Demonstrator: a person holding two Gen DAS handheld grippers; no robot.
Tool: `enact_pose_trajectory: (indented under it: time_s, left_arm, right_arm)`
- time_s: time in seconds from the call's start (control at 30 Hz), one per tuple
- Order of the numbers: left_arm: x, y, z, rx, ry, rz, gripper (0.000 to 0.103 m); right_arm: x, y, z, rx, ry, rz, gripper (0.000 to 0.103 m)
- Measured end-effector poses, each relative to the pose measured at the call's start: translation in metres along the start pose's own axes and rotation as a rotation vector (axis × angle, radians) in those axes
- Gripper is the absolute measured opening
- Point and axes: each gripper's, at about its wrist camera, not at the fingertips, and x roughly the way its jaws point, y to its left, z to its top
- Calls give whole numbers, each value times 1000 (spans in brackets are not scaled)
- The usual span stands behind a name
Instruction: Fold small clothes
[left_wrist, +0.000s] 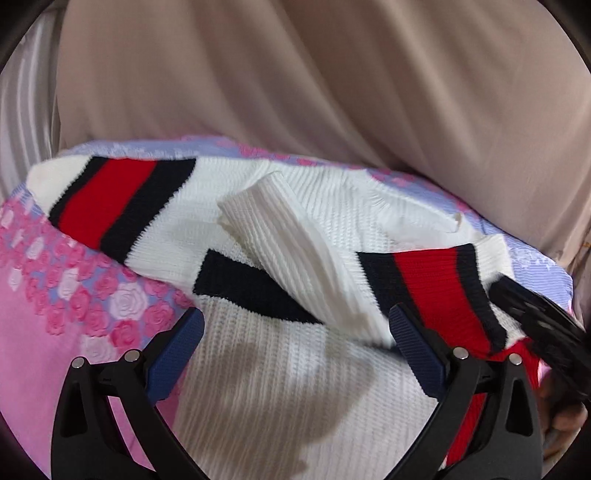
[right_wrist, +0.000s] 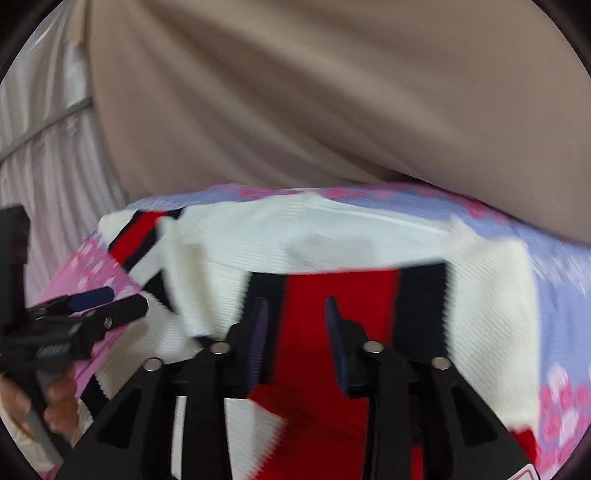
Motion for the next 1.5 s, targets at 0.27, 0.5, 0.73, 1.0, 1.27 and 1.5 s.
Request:
enact_pose_trajectory:
  time_s: [0.27,0.5,0.73,1.0,1.27,1.5]
  left_arm:
    - [44,22,9,-144,36,30,98]
    - [44,14,23,-74,8,37,8]
    - [-10,-1,60,2,-240,-38,7]
    - [85,-3,24,-22,0,5,11]
    - [72,2,20,-32,-13,-3,43]
    - [73,-9,14,22,16,-36,21]
  right_arm:
    - [-32,-117,-12,252,25,-211,61]
    - [33,-127,2,199,158,-269,28]
    - [-54,-144,11,305,-195,-169,7]
    - [-29,-167,-21,334,-13,-297,16]
    - [-16,-115,-37,135,130,-260,20]
    - [-26,-117,17,119,30,-305,54]
